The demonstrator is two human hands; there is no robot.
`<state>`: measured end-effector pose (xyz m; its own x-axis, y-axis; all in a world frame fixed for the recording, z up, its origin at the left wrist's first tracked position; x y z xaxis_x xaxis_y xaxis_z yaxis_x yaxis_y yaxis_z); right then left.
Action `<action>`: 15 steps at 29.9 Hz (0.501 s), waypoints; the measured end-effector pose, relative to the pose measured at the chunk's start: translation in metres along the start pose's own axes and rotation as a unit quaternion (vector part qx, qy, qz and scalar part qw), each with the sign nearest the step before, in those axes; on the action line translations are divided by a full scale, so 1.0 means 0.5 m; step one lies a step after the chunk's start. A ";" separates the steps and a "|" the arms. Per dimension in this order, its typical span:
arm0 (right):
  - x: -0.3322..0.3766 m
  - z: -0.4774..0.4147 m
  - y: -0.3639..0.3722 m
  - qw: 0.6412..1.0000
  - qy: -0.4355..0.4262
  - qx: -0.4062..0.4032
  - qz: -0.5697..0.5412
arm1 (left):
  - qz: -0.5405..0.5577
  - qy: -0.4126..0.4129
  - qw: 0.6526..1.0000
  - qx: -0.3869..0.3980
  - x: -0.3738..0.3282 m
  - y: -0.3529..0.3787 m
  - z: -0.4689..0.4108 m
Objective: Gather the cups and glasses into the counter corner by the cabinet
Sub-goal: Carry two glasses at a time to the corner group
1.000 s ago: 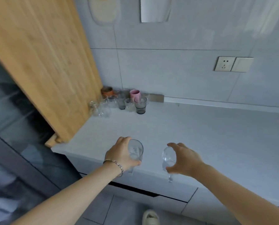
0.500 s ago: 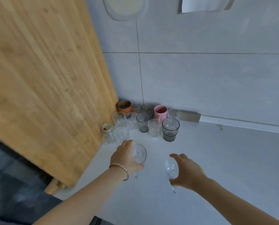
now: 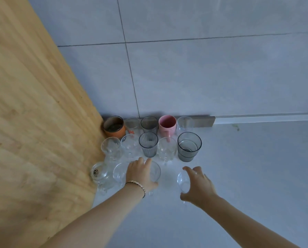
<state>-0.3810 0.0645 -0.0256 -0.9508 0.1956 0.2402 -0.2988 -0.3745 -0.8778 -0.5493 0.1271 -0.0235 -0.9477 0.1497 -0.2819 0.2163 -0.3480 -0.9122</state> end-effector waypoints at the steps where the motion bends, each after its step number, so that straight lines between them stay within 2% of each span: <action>1: 0.013 -0.013 0.003 1.000 0.008 0.001 -0.001 | 0.001 0.004 1.000 0.003 0.010 0.003 -0.009; 7: 0.083 -0.069 0.033 1.000 0.014 0.006 -0.018 | 0.012 0.026 0.999 0.038 0.047 0.033 -0.037; 15: 0.101 -0.084 0.064 0.999 0.032 -0.007 -0.040 | 0.017 0.072 0.997 0.000 0.062 0.037 -0.046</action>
<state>-0.4351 0.1005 -0.0588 -0.9169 0.2823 0.2821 -0.3711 -0.3424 -0.8632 -0.5694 0.1467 -0.0558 -0.8966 0.2691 -0.3517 0.2472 -0.3549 -0.9016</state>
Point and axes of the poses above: each hand's wrist, its own z-axis away from the middle knuckle, its own y-axis out of the palm, x = y × z, the point moved 5 cm from there along -z, towards the middle knuckle, and after that the axes turned 10 degrees about z, right-handed, at the moved point
